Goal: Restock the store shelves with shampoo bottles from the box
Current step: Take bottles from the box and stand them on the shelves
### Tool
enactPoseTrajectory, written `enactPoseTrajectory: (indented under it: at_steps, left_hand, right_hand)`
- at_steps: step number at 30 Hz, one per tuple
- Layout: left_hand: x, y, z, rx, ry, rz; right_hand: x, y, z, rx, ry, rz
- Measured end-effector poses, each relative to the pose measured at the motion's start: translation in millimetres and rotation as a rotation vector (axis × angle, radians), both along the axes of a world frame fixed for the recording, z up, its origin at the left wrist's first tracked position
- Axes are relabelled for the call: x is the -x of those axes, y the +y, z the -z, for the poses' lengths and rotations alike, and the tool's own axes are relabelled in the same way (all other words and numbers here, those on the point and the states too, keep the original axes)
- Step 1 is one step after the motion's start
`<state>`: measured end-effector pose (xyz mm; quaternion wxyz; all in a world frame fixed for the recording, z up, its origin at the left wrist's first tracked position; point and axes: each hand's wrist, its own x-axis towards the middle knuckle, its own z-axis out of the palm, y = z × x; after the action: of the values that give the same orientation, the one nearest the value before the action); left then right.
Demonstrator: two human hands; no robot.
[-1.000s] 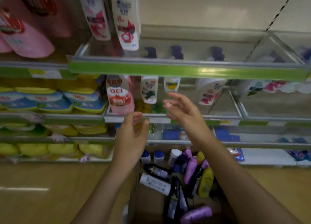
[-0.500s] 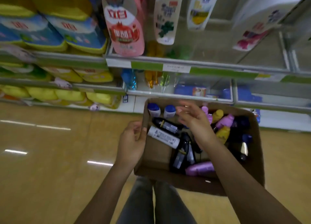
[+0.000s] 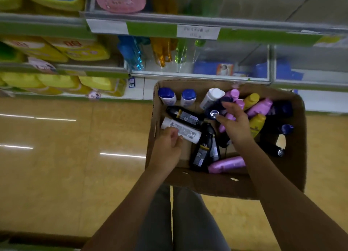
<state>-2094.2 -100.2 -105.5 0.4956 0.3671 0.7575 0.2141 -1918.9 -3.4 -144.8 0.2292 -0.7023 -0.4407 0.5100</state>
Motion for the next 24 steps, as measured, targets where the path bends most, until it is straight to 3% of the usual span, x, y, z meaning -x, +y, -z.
enactPoseTrajectory:
  at_steps: [7,12,24]
  left_hand:
    - [-9,6,12,0.036,-0.003,0.069]
    - [-3,6,17,0.049,0.026,0.077]
    - [-7,5,10,0.056,0.022,0.107]
  right_hand:
    - [1,8,41,0.029,-0.103,-0.199]
    - [1,11,60,-0.060,-0.294,-0.318]
    - [-13,12,41,-0.110,-0.266,-0.276]
